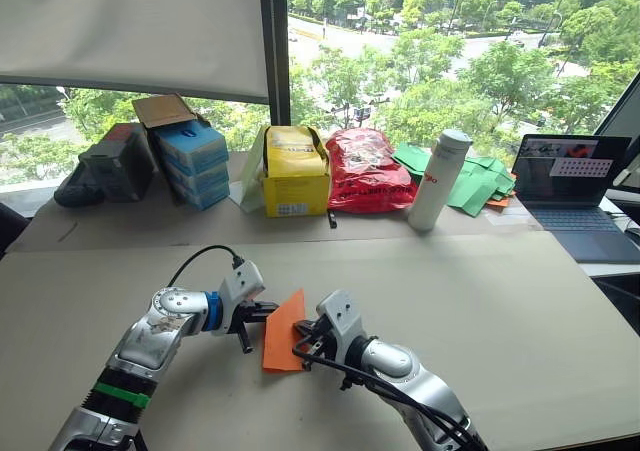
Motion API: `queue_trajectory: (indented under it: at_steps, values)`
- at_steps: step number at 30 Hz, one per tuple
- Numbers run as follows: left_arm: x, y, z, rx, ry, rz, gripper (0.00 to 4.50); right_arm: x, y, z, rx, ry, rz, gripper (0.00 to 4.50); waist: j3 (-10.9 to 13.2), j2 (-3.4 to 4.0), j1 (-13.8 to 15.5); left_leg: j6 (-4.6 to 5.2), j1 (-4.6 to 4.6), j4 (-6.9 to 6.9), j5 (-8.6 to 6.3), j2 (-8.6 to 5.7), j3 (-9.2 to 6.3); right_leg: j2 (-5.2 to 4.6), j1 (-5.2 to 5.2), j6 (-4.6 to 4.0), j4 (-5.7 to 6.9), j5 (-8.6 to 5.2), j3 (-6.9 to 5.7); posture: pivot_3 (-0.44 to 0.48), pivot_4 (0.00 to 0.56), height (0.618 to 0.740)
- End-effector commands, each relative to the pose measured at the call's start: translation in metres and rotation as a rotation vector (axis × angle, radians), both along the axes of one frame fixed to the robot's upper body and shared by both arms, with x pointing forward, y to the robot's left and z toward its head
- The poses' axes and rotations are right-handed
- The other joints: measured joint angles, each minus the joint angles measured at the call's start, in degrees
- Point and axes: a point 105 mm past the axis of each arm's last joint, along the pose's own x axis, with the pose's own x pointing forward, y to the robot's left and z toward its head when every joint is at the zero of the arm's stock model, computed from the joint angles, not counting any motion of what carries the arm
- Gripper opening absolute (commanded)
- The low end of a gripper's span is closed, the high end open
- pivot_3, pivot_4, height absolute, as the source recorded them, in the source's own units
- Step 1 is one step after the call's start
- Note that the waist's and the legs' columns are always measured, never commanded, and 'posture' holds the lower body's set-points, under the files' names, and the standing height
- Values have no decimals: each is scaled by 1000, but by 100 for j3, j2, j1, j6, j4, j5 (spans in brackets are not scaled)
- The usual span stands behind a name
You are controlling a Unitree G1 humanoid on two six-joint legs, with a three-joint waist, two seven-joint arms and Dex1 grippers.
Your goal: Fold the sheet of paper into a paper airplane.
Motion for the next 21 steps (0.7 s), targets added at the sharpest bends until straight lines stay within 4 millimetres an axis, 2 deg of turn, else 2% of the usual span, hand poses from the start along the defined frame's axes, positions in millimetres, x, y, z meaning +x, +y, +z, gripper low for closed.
queue_trajectory:
  at_steps: [1,2,5,7,10,12,21]
  values:
    - [6,12,18,8,-60,40,50,1,4,7,8,-29,26,0,0,0,-10,-2,-1,-1,1,0,0,1,-1,0,0,0,0,0,150,740]
    - [7,16,22,9,-73,52,50,1,4,4,-5,-25,25,0,0,0,-16,-2,0,-1,1,0,0,1,-1,0,0,0,0,0,150,740]
    - [12,18,50,-94,-139,80,50,3,1,-1,-34,-14,25,0,1,0,-13,-3,-1,-1,2,0,0,0,-2,0,0,0,0,0,150,740]
    - [6,14,55,-166,-134,54,50,4,0,-2,-37,-10,28,0,0,0,-6,-6,-1,-1,3,0,-1,-3,-1,0,0,0,-2,0,150,740]
    - [-14,7,40,-202,-54,-22,50,4,0,-2,-42,-8,34,0,0,0,-22,-26,2,-2,15,-1,0,-6,1,0,0,0,4,0,150,740]
    - [-20,4,27,-214,-15,-22,50,5,-1,-2,-46,-8,36,0,0,0,-33,-27,4,-4,15,-1,3,-6,1,0,2,0,11,0,150,740]
    - [-23,1,-20,-74,16,-26,50,4,-3,2,-58,-16,57,0,0,-1,8,6,7,-4,-4,-1,1,-9,1,-2,5,1,7,0,150,740]
